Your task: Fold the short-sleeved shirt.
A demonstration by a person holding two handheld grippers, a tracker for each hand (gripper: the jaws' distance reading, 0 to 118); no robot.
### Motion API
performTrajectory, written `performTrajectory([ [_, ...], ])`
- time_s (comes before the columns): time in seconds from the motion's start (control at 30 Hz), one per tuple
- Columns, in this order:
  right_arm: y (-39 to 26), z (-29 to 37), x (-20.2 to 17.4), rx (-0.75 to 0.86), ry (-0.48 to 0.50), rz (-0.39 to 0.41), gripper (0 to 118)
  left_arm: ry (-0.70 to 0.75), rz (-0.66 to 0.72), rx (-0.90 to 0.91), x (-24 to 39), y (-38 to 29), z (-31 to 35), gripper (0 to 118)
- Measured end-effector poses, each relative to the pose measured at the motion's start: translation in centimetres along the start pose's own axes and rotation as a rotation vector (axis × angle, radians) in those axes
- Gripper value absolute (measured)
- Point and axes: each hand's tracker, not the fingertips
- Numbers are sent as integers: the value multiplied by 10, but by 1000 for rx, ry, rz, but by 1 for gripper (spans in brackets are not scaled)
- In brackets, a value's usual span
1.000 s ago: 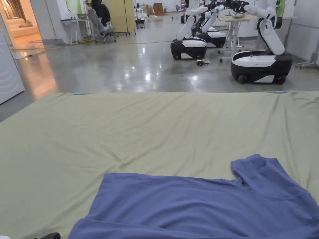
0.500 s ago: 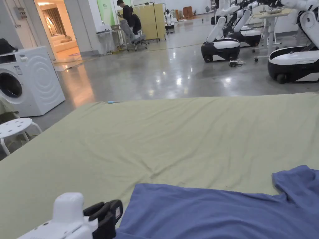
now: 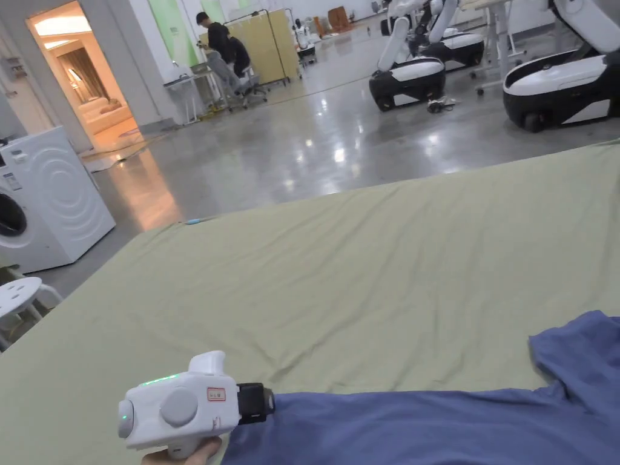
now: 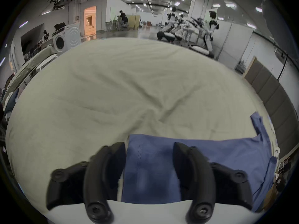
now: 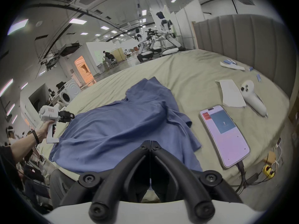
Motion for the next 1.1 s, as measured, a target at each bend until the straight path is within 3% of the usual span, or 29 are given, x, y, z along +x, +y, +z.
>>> performTrajectory([
  [0.07,1,-4,7,-15,-12,-10,0,26,-32,-52,6,-2,-13,35],
  [0.13,2,-6,10,-21,-20,0,0,43,-75,-26,20,-10,0,27],
  [0.2,4,-8,12,-31,-33,5,0,59,-136,-65,31,-9,-5,7],
  [0.33,24,-16,10,-21,-13,-4,0,109,-236,-128,39,2,-22,3],
  [0.4,43,-20,7,15,-31,64,4,117,-242,-160,36,1,-27,3],
  [0.47,74,-38,5,11,-58,117,47,114,-231,-187,36,8,-30,3],
  [0.5,100,-58,-15,-25,-46,126,61,113,-222,-202,36,11,-31,3],
  [0.6,144,-107,-12,-79,-5,111,66,127,-228,-228,36,14,-34,3],
  [0.7,171,-171,-6,-229,-31,112,82,141,-247,-242,38,13,-35,3],
  [0.77,179,-214,7,-318,-86,36,83,144,-248,-246,38,13,-35,3],
  [0.83,175,-243,16,-405,-164,12,81,142,-241,-245,37,13,-35,3],
  [1.0,153,-258,13,-426,-238,167,68,136,-234,-246,38,10,-31,3],
  [1.07,155,-251,3,-397,-220,192,46,149,-243,-233,40,7,-32,3],
  [1.1,153,-247,1,-384,-206,191,25,157,-249,-218,41,4,-32,3],
])
